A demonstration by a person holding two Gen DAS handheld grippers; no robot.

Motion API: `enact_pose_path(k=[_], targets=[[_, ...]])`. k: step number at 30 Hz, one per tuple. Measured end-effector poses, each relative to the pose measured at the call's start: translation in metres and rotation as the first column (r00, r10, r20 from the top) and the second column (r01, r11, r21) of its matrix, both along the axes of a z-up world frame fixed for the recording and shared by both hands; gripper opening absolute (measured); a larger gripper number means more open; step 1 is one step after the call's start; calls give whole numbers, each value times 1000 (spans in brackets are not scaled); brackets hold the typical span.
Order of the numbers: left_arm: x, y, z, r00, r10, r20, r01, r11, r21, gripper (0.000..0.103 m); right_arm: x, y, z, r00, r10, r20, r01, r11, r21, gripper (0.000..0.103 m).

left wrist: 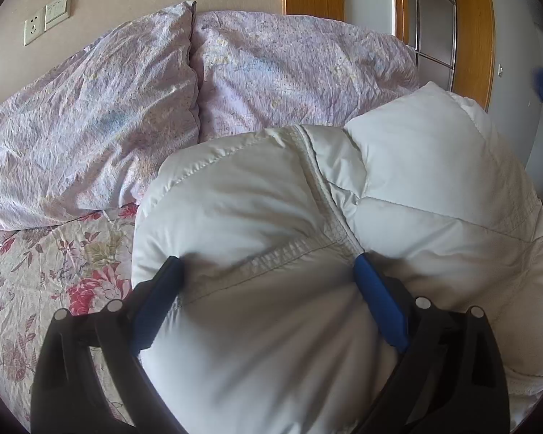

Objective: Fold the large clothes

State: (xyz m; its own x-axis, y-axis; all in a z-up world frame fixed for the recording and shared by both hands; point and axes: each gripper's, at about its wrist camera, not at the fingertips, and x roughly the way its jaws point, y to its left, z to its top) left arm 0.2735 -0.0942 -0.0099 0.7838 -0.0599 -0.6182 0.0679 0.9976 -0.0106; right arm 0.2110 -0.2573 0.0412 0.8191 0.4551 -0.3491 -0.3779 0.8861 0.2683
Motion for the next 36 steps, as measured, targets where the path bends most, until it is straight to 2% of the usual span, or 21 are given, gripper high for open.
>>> enact_pose_path(k=[3,6,9,11,13,19,26,36], targets=[[-1,1,0,1000,0,3,0,1000,-5,94,29,7,-1,998,-34,-47,34,999,-8,48],[-1,2,0,1000,1,8,-1,1000,-17,95,55,0,-16,990,-93,-110,90,996,-28,41],[-1,3,1,1000,-2,12,3,999,-41,96,77,-19,-45,969,-144,-203,144,990,-14,34],[-1,3,2,1000,-8,15,9,998,-58,96,91,-31,-69,947,-171,-272,174,985,-13,24],[-1,1,2,1000,-17,18,18,998,-64,97,98,-35,-86,935,-184,-302,185,982,-26,20],[2,-12,3,999,-35,14,35,999,-30,98,111,-30,-112,914,-259,-314,227,965,-135,20],[9,-24,-1,999,-53,5,53,999,-1,101,124,-39,-138,908,-242,-341,218,970,-108,20],[11,-28,-6,999,-51,16,51,999,18,101,130,-42,-149,901,-235,-363,217,972,-90,20]])
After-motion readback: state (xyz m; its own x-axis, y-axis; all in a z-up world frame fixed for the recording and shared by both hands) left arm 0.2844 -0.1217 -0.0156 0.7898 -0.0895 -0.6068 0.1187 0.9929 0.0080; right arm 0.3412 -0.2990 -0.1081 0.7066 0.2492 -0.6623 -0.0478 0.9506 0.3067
